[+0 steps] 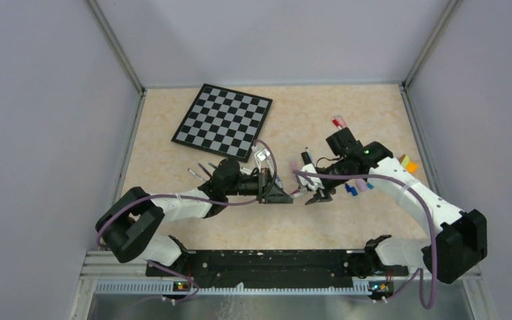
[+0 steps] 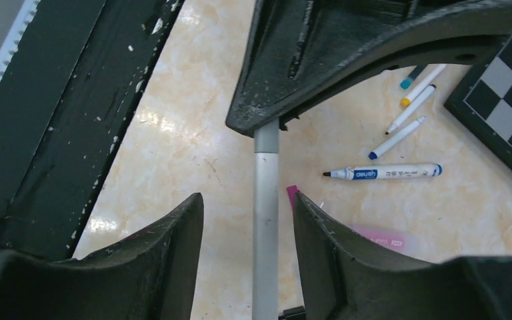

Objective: Open the pen caps
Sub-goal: Pick up the pen from the center of the board, then open the pen cap from the pen, then place the pen cap at the center of the board, then place the pen at the center of the board.

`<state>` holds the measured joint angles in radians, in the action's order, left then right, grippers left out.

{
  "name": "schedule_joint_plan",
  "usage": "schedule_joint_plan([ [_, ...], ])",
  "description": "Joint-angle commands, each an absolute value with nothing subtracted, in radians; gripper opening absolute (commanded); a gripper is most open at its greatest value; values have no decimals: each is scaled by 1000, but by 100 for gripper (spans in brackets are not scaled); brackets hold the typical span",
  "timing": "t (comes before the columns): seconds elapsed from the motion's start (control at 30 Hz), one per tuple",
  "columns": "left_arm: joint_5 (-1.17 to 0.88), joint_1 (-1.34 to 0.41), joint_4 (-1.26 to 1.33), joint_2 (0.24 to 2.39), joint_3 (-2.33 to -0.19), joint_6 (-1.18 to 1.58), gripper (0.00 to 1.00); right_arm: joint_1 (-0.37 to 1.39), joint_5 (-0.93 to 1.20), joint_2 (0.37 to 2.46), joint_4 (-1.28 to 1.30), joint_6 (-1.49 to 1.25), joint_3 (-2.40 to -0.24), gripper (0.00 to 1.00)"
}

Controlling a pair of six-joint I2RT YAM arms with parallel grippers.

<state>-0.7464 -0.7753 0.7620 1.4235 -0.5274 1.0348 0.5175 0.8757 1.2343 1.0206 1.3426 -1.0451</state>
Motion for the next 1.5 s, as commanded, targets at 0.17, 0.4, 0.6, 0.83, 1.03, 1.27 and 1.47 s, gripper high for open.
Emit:
schedule_joint_plan([
  [0.17, -784, -782, 867, 1459, -562, 1077, 0, 604, 799, 1267, 968, 1322, -1038, 29],
  [0.4, -795, -767, 866, 1421, -514, 1082, 0, 603, 637, 1259, 1002, 1341, -1062, 0],
  [0.6, -926, -689, 938, 1373, -408, 1142, 0, 391, 679, 1181, 963, 1393, -969, 0],
  [0.83, -917, -654, 644, 1251, -424, 974, 0, 294, 700, 1130, 850, 1290, -874, 0],
  [1.03, -765, -652, 407, 1136, -468, 806, 0, 205, 798, 1125, 600, 901, -816, 0],
  [1.27, -668, -653, 470, 1029, -412, 788, 0, 160, 867, 1138, 542, 763, -809, 0],
  [1.47, -586, -653, 412, 968, -377, 754, 0, 202, 1072, 1164, 758, 1066, -809, 0],
])
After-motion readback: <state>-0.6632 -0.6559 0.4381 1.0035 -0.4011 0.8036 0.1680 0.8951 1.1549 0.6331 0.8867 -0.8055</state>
